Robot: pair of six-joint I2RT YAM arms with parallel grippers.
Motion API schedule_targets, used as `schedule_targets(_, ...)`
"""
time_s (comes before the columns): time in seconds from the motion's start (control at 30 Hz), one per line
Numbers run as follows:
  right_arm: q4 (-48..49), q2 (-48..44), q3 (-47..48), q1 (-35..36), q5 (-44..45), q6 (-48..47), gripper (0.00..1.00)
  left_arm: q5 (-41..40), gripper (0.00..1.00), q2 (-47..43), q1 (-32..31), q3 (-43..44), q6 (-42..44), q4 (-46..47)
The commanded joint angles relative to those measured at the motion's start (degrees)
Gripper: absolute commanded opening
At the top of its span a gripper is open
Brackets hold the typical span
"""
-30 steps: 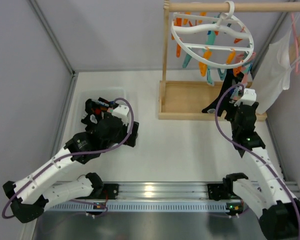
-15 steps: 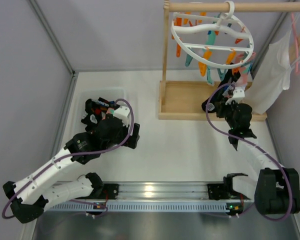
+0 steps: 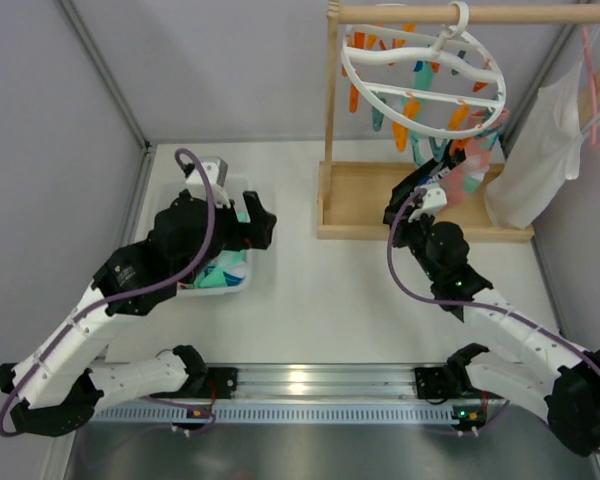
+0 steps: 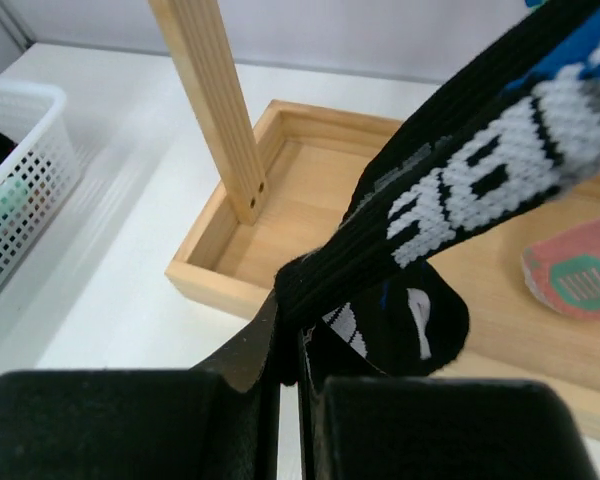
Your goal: Remove the socks clipped to the hanger
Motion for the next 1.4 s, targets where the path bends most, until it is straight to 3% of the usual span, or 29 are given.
schedule_targets(0.0, -4.5, -0.07, 4.32, 6.96, 12.92, 1.85, 0.0, -4.43, 0.98, 3.99, 0.14, 10.65, -1.46, 1.92)
schedule_targets(0.33, -11.45, 7.75, 14.51, 26.3, 30.59, 1.41, 0.0, -4.69, 0.98, 25.6, -1.79, 38.14, 8.28, 1.57)
schedule_targets(0.63, -11.89, 12.93, 20.83, 33.52, 35.26, 0.1, 0.0, -0.3, 0.98, 40.72, -5.92, 59.95, 16.9, 1.83)
schedule_targets(0.93, -10.22, 16.27, 22.51, 36.86, 34.73, 0.09, 0.0, 2.16, 0.98, 50.93, -7.24, 66.48, 17.7, 3.85)
schedule_targets(1.37, -13.04, 20.94, 27.79, 38.8, 34.91, -2.36, 0.0, -13.04, 0.95, 58.23, -12.96, 66.57, 28.94, 10.97)
